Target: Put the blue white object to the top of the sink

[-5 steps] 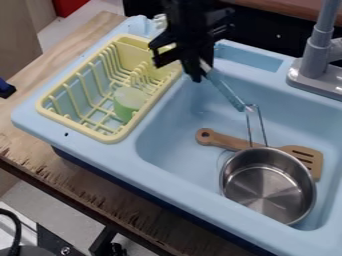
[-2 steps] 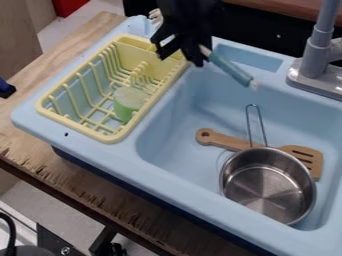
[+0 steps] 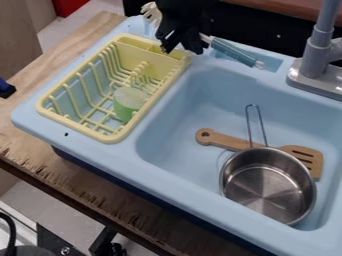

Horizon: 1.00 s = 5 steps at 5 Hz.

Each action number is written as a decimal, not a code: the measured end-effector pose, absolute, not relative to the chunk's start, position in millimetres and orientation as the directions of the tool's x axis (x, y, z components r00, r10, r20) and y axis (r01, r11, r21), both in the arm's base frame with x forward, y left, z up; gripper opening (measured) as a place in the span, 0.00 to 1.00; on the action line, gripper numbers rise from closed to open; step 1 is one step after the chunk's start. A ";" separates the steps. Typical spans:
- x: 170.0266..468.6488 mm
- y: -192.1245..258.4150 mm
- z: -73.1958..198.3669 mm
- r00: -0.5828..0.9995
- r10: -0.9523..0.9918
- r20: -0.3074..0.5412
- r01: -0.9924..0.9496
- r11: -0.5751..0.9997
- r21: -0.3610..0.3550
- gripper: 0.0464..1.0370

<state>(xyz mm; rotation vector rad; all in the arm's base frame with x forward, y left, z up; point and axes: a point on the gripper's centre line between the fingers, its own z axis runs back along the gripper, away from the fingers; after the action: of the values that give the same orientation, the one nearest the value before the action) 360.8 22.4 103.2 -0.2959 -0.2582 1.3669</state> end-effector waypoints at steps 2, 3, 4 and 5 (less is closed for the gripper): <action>368.3 24.5 98.3 0.026 0.999 0.044 -0.906 0.043 -0.421 0.03; 371.3 25.2 97.8 -0.034 0.996 0.086 -0.895 0.008 -0.446 0.03; 369.2 25.8 97.7 -0.029 0.993 0.115 -0.903 0.023 -0.429 0.03; 374.0 26.0 96.8 -0.037 0.992 0.118 -0.911 0.015 -0.413 0.05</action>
<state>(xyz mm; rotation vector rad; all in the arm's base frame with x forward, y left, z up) 374.0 26.0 96.8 -0.2372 -0.4320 1.5539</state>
